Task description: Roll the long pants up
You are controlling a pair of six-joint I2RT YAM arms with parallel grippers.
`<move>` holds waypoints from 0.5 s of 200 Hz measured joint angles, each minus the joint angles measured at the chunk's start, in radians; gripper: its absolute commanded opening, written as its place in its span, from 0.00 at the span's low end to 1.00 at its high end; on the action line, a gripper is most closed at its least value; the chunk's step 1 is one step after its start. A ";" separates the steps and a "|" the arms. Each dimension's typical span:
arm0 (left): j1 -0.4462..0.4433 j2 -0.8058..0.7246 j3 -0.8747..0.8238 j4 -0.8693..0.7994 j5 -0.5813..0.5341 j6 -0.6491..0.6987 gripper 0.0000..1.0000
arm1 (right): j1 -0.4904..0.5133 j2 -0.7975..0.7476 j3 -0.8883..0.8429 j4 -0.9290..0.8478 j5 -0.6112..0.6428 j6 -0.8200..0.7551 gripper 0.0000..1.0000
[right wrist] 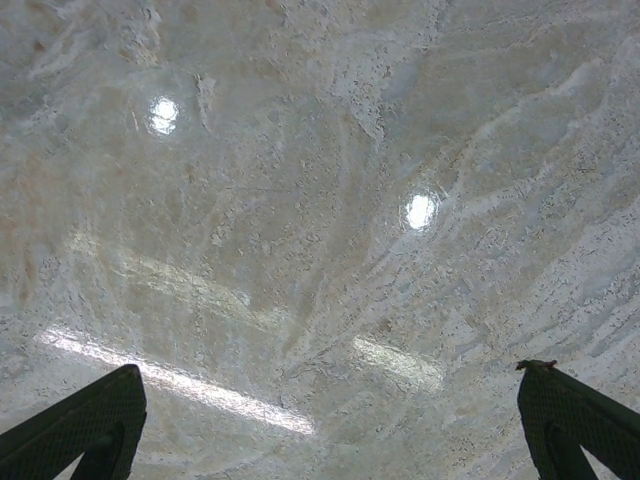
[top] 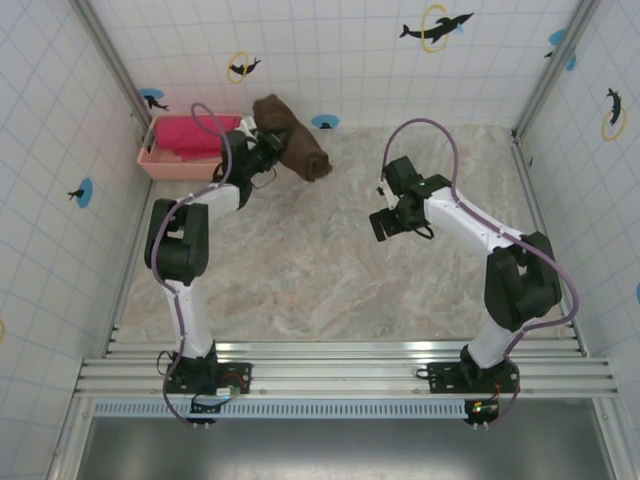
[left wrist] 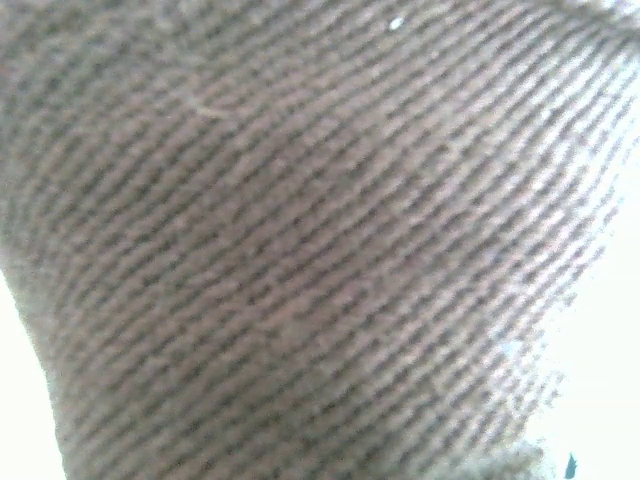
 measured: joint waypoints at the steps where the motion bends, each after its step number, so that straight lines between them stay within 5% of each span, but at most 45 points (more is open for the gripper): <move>1: 0.003 0.002 0.002 0.014 -0.002 -0.006 0.00 | 0.000 0.000 0.000 0.000 0.001 0.000 0.99; 45: 0.095 0.013 0.024 0.207 -0.064 -0.082 0.00 | 0.000 0.028 -0.003 0.000 0.003 -0.014 0.99; 100: 0.224 0.025 0.062 0.220 -0.105 -0.068 0.00 | 0.000 0.053 -0.003 -0.010 0.000 -0.044 1.00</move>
